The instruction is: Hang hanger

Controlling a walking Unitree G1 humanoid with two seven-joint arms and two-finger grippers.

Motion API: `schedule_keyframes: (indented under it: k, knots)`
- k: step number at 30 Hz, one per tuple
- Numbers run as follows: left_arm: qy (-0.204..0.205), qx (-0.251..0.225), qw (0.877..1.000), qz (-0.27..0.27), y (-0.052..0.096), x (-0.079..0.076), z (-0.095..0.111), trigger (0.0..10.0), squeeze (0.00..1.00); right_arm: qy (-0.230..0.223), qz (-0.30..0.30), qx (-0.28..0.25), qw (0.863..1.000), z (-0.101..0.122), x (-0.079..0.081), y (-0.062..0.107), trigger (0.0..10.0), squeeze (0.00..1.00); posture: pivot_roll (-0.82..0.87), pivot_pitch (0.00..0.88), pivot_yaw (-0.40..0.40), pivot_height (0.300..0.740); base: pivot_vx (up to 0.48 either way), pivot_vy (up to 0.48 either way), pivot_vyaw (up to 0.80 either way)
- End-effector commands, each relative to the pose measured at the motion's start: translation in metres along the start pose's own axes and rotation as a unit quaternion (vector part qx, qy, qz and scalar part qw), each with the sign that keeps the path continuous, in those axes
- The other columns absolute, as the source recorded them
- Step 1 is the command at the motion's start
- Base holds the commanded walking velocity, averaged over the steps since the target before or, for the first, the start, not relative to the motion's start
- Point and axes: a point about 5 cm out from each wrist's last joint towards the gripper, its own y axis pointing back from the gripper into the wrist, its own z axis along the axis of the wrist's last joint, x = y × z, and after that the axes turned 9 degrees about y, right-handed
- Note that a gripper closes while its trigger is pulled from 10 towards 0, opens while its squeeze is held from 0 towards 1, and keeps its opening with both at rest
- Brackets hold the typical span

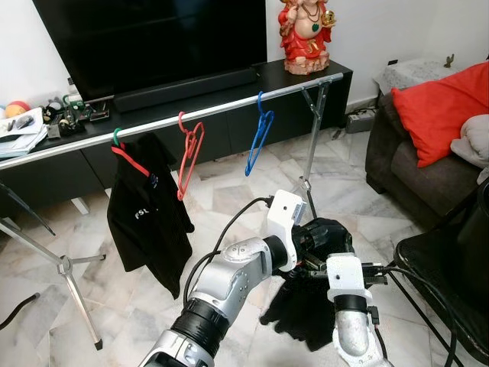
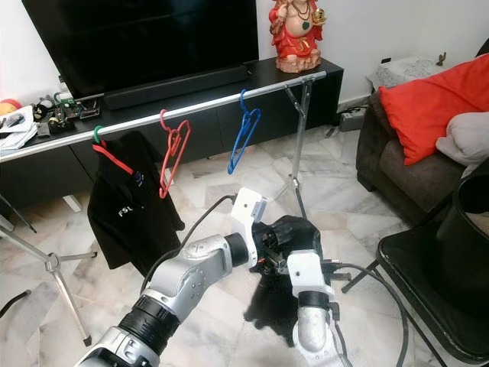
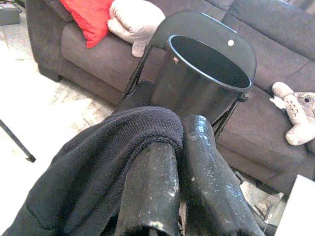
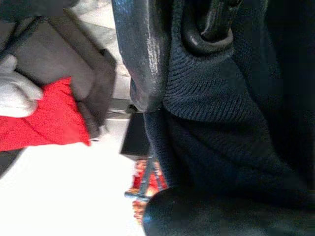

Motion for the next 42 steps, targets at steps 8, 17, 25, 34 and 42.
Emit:
schedule_keyframes:
  k: [8,17,25,34,42]
  knots:
    - [0.010,-0.022,1.000,-0.017,-0.005,-0.010,0.004,10.0,0.00,0.052,0.048,-0.006,0.998,-0.006,0.006,0.008,0.0,0.00,-0.07,0.056,0.178,0.740,0.000,0.000,0.00]
    - [0.013,-0.022,1.000,-0.015,-0.004,-0.009,0.004,10.0,0.00,0.217,0.010,-0.099,0.971,0.009,-0.002,0.009,0.0,0.00,-0.07,0.056,0.177,0.740,0.000,0.000,0.00]
    - [0.012,-0.021,1.000,-0.015,-0.004,-0.008,0.004,10.0,0.00,0.192,-0.082,-0.028,0.978,-0.002,-0.019,0.016,0.0,0.00,-0.07,0.054,0.179,0.740,0.000,0.000,0.00]
    - [0.006,-0.023,0.999,-0.021,-0.003,-0.008,0.005,10.0,1.00,0.194,-0.066,-0.036,0.978,0.002,-0.012,0.019,0.0,0.00,-0.07,0.051,0.178,0.740,0.000,0.000,0.00]
    - [0.019,-0.024,0.999,0.010,-0.003,-0.001,0.006,10.0,1.00,0.172,-0.028,-0.037,0.984,0.003,-0.003,0.022,0.0,0.00,-0.07,0.051,0.176,0.740,0.000,0.000,0.00]
